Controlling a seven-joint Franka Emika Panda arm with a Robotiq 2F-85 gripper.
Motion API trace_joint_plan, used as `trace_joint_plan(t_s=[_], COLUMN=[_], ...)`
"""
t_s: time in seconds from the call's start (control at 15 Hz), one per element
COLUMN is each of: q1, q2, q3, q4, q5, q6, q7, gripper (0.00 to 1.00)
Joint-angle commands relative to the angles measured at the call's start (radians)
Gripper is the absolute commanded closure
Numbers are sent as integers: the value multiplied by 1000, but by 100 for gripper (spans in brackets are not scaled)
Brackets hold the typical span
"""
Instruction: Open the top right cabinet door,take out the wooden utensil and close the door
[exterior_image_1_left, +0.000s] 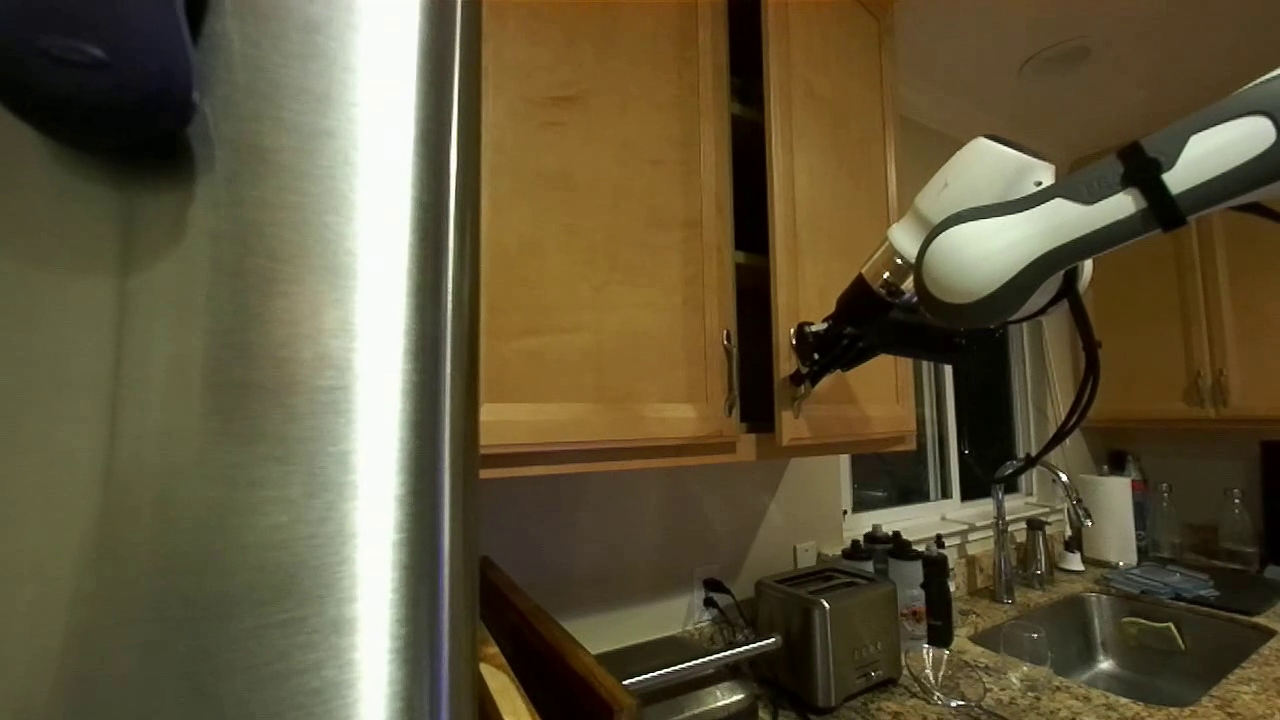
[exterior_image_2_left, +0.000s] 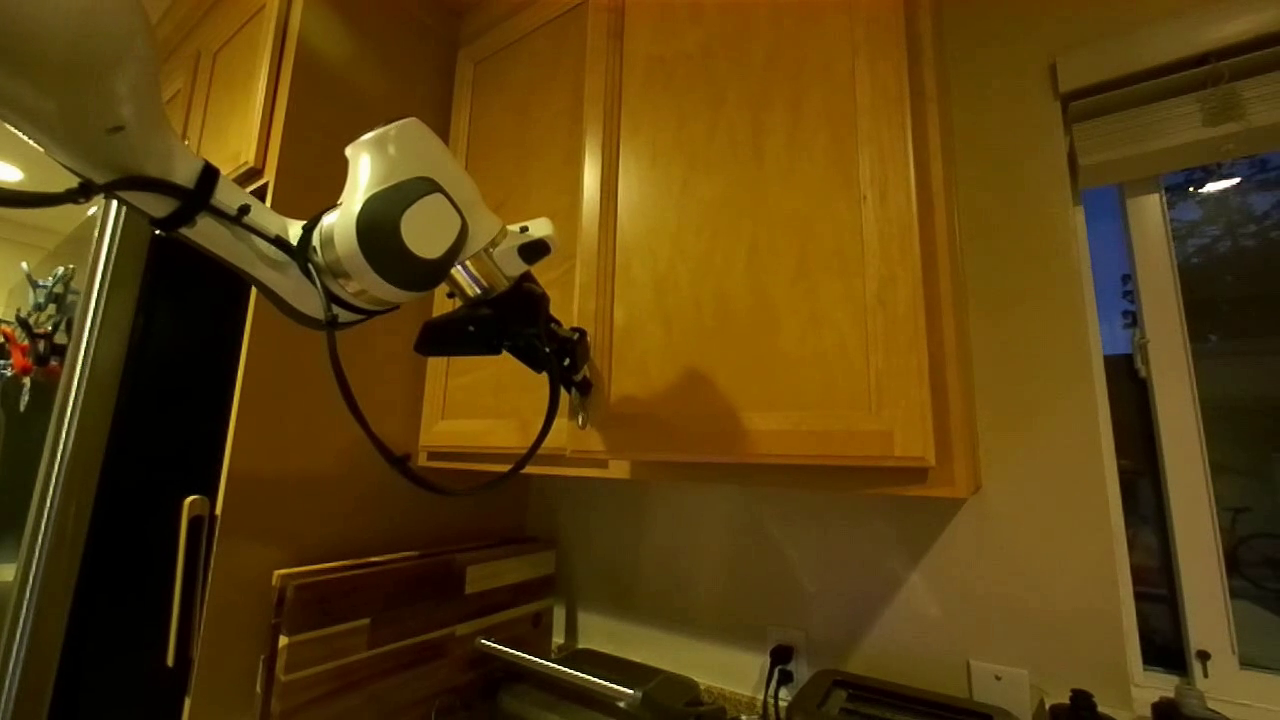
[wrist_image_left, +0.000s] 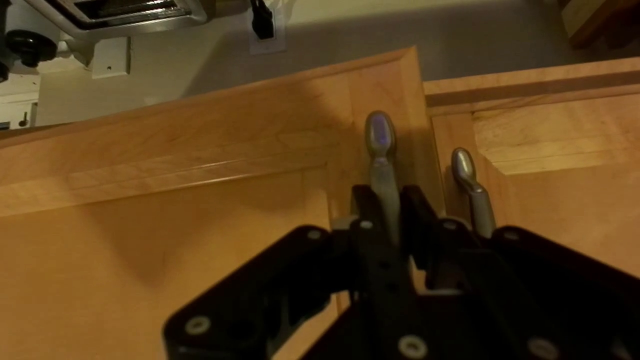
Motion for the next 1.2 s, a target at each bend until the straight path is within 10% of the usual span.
trace_joint_plan(t_s=[0.0, 0.93, 1.0, 1.13], q1=[-8, -8, -9, -13], q2=[2, 3, 2, -9], q3=[7, 7, 8, 8], q4=[2, 3, 3, -5], q5=[14, 14, 14, 14], q6=[-1, -1, -6, -6], q7=[-12, -12, -12, -7], gripper=[82, 82, 57, 50])
